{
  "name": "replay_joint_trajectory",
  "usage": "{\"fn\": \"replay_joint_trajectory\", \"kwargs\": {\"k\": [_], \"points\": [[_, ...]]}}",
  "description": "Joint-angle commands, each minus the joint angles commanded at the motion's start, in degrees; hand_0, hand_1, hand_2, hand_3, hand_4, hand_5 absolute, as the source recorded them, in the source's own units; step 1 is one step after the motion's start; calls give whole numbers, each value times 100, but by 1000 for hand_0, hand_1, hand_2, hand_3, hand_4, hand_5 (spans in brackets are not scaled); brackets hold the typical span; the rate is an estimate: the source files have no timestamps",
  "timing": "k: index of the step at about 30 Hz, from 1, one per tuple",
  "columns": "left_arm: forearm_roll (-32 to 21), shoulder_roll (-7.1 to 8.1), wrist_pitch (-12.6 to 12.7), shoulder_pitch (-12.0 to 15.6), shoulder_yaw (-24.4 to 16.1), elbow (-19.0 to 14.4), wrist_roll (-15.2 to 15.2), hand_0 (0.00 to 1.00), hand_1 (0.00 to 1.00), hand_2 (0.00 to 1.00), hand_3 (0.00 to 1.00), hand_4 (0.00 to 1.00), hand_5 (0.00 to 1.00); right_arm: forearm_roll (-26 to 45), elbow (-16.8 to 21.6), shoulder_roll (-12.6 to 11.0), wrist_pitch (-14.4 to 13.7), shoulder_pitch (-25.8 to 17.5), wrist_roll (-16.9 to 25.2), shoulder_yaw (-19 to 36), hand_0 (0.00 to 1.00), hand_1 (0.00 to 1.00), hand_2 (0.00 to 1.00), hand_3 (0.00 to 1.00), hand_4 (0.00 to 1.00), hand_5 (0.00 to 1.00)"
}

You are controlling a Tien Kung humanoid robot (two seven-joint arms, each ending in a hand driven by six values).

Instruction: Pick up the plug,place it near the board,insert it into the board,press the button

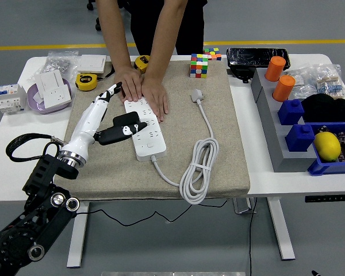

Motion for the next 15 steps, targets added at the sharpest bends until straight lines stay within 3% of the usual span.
{"fn": "replay_joint_trajectory", "kwargs": {"k": [5, 6, 11, 12, 15], "points": [[110, 105, -160, 74, -56, 29, 186, 986, 998, 998, 998, 998, 505, 22, 0, -6, -5, 12, 8, -15, 835, 750, 759, 790, 998, 949], [210, 126, -183, 76, -40, 12, 226, 578, 670, 712, 998, 970, 328, 20, 0, -6, -6, 11, 7, -12, 835, 751, 759, 789, 998, 947], [725, 225, -354, 0, 136, -75, 418, 578, 670, 712, 998, 970, 328, -5, 0, -2, -2, -3, -2, 4, 835, 751, 759, 789, 998, 947], [855, 262, -388, -46, 230, -87, 464, 266, 215, 329, 976, 841, 198, -14, 0, 0, 0, -4, -5, 5, 835, 750, 760, 789, 998, 944], [1147, 352, -478, -167, 467, -90, 555, 266, 215, 329, 976, 841, 198, -13, 0, 2, 3, -2, -3, -9, 835, 750, 760, 789, 998, 944]]}}
